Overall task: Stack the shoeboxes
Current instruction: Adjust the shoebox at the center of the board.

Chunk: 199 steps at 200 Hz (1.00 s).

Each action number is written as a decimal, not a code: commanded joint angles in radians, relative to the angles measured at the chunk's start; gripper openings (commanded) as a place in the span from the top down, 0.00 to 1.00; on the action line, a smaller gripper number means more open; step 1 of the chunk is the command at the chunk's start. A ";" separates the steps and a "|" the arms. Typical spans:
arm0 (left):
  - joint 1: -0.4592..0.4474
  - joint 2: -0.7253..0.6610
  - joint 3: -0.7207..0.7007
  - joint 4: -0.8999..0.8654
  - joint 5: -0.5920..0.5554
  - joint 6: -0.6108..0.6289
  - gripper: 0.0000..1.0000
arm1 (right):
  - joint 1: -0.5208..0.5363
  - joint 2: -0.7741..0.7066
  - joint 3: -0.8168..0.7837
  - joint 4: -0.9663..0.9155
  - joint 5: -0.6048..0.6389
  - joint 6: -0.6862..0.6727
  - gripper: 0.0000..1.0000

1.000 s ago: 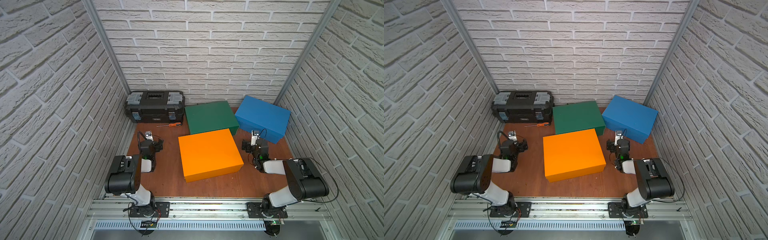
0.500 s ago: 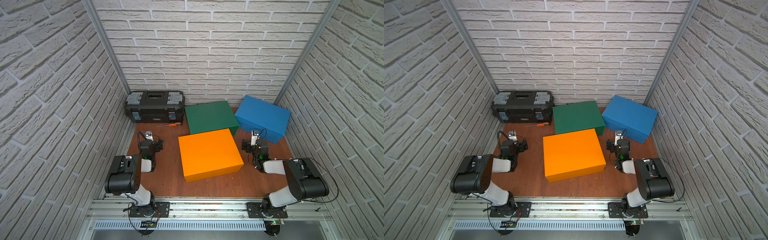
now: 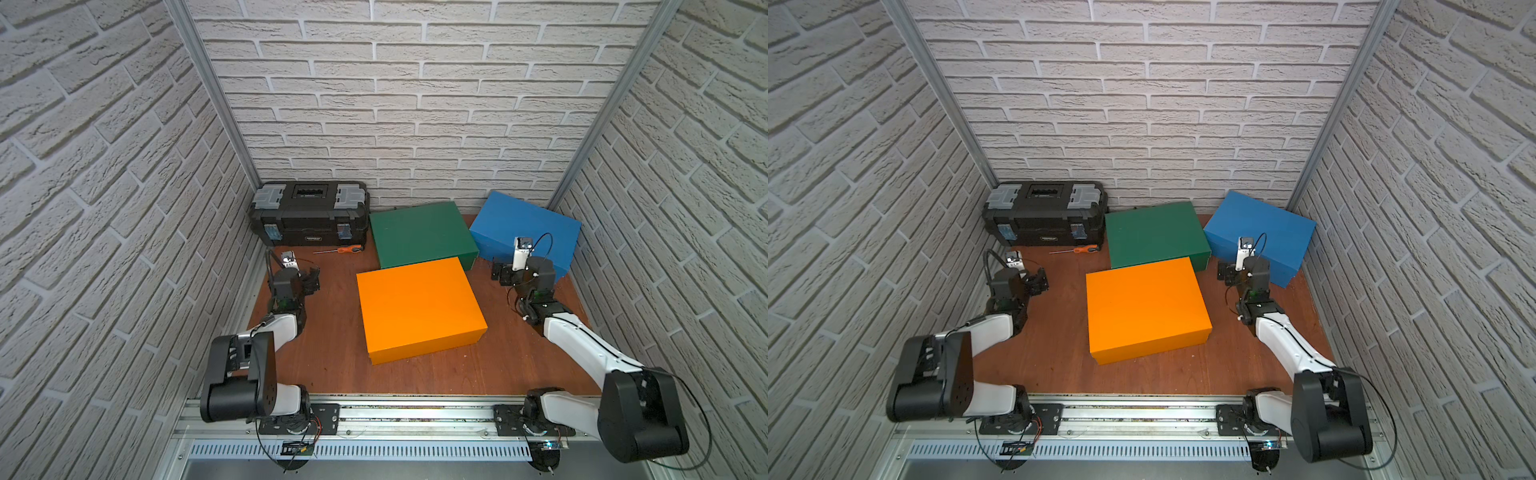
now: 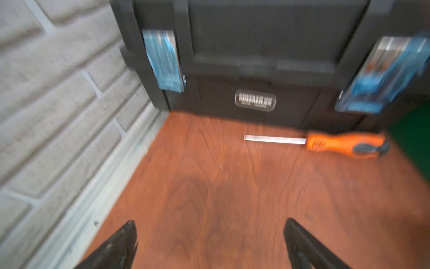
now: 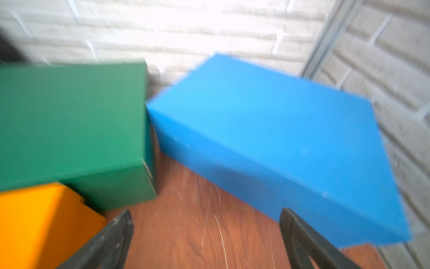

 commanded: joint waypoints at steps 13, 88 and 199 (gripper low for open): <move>-0.027 -0.145 0.199 -0.494 0.069 -0.150 0.02 | 0.005 -0.047 0.068 -0.362 -0.288 0.105 0.02; -0.198 -0.149 0.252 -0.824 0.324 -0.460 0.02 | 0.090 0.075 0.099 -0.470 -0.561 0.231 0.04; -0.435 0.064 0.327 -0.785 0.479 -0.367 0.02 | 0.127 0.075 0.036 -0.552 -0.612 0.294 0.05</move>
